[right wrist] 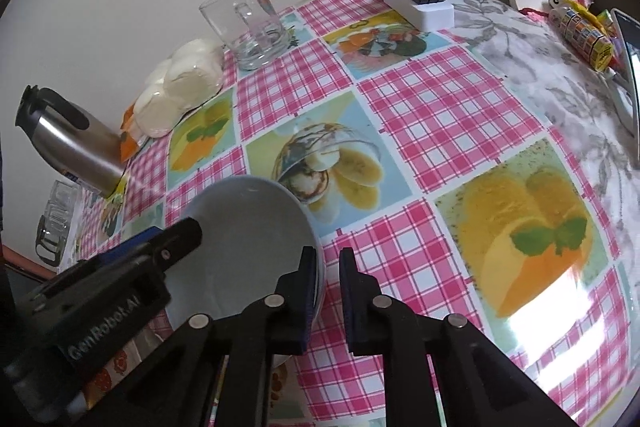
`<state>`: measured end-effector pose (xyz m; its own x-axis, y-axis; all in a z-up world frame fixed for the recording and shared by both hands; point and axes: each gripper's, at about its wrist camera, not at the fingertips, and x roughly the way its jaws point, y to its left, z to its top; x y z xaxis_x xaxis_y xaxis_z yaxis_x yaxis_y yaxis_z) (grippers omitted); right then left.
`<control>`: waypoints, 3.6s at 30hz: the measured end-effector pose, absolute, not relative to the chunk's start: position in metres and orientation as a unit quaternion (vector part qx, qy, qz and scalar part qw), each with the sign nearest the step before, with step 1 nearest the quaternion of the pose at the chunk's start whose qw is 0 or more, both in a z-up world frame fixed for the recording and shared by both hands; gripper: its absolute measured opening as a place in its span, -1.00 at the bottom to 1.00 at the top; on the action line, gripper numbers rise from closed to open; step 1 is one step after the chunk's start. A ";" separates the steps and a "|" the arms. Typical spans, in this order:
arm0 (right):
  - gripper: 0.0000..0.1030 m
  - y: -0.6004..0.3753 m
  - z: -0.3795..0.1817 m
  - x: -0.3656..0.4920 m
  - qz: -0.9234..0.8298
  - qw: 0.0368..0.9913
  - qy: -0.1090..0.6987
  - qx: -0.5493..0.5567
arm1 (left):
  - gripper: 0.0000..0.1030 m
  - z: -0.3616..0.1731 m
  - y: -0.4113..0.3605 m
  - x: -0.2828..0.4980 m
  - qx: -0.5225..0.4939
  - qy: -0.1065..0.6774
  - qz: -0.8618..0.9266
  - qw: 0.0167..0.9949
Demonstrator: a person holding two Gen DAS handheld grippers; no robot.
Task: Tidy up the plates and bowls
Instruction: 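Close both tools on the rim of the white round bowl, then lift the round bowl with both tools and carry it over the basin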
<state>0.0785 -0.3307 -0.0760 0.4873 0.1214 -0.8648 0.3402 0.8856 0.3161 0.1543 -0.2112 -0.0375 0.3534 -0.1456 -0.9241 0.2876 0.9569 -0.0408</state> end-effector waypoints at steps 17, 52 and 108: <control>-0.75 -0.335 -0.091 0.079 -0.065 0.816 0.515 0.253 | -0.64 -0.061 -0.211 0.156 0.062 0.574 -0.136 0.805; -0.74 -0.291 0.028 0.067 -0.020 0.872 0.427 0.238 | -0.71 0.068 -0.149 0.132 -0.006 0.467 -0.141 0.873; -0.65 -0.126 0.030 0.045 0.082 0.849 0.513 0.101 | -0.71 0.047 0.019 0.071 -0.136 0.509 -0.052 0.848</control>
